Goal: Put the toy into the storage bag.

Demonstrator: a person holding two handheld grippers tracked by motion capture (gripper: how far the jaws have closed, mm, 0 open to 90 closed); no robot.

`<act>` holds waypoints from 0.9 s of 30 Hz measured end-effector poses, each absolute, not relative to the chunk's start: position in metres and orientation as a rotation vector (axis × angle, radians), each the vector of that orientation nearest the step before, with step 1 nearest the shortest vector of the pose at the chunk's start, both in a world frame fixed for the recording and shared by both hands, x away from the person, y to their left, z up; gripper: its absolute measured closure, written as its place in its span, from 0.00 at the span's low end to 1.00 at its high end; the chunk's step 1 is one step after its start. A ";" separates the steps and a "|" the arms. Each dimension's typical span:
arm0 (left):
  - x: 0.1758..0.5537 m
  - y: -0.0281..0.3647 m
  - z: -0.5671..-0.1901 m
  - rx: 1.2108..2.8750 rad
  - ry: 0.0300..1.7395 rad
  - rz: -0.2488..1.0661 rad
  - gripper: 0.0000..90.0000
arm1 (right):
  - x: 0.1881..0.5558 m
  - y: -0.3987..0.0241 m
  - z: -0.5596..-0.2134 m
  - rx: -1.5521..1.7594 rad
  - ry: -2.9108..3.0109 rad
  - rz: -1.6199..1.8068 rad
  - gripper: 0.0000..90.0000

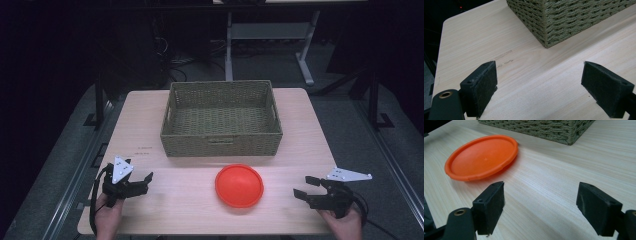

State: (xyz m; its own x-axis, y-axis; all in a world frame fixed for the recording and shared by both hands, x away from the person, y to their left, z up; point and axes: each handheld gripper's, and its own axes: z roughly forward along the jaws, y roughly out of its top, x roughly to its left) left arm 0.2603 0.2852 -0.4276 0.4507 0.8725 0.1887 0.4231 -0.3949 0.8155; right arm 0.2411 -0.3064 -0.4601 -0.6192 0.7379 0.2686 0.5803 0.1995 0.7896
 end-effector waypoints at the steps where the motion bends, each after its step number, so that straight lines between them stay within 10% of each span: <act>1: 0.261 0.286 -0.428 2.001 1.084 0.810 0.14 | 0.242 -0.306 -0.460 1.282 2.301 1.394 0.24; 27: 0.258 0.288 -0.428 1.994 1.089 0.825 0.14 | 0.274 -0.262 -0.438 1.178 2.522 1.336 0.21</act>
State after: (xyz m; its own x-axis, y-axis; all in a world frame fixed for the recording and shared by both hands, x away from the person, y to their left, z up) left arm 0.2583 0.2881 -0.4281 0.4415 0.8760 0.1939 0.4236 -0.3941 0.8156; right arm 0.2743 -0.2617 -0.4378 -0.7075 0.6463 0.2859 0.5994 0.3346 0.7271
